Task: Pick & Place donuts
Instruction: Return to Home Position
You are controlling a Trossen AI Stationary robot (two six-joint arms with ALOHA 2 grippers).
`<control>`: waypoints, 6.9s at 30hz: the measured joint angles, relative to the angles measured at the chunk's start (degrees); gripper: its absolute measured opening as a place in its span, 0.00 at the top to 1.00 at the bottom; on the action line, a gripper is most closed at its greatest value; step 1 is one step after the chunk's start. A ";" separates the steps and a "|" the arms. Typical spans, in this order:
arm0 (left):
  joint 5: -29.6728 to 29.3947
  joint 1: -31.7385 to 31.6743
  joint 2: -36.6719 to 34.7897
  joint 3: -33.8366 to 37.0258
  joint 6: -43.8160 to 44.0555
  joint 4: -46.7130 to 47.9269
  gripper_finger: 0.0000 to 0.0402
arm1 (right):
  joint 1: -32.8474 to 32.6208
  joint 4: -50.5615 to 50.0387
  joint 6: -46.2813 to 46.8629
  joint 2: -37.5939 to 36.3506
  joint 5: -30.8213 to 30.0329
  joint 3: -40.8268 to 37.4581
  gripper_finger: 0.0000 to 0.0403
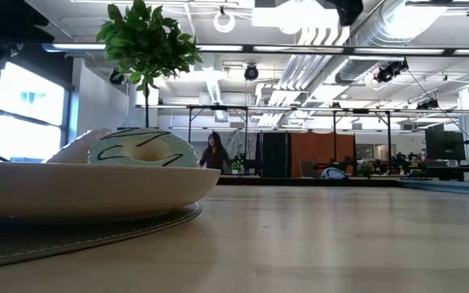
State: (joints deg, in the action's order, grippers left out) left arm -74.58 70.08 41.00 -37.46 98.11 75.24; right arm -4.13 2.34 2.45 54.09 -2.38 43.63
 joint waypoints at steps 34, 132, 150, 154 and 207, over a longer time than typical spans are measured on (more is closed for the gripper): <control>50.62 -50.58 -32.33 23.11 -83.07 -65.09 0.63 | 22.80 4.24 0.07 -23.04 25.76 -18.28 0.59; 55.66 -60.70 -40.59 28.72 -87.32 -51.36 0.63 | 25.72 2.31 6.51 -45.64 -12.56 -40.82 0.57; 55.68 -60.70 -40.59 28.72 -87.30 -51.34 0.63 | 25.72 0.29 6.50 -45.53 -12.06 -40.82 0.57; 55.68 -60.70 -40.59 28.72 -87.30 -51.34 0.63 | 25.73 0.29 6.49 -45.53 -12.05 -40.82 0.58; 55.69 -60.69 -40.59 28.72 -87.31 -51.34 0.63 | 25.73 0.31 6.48 -45.53 -12.03 -40.82 0.57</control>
State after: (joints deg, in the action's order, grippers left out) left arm -18.89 9.39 0.40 -8.73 10.80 23.90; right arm 21.60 2.66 8.93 8.56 -14.41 2.81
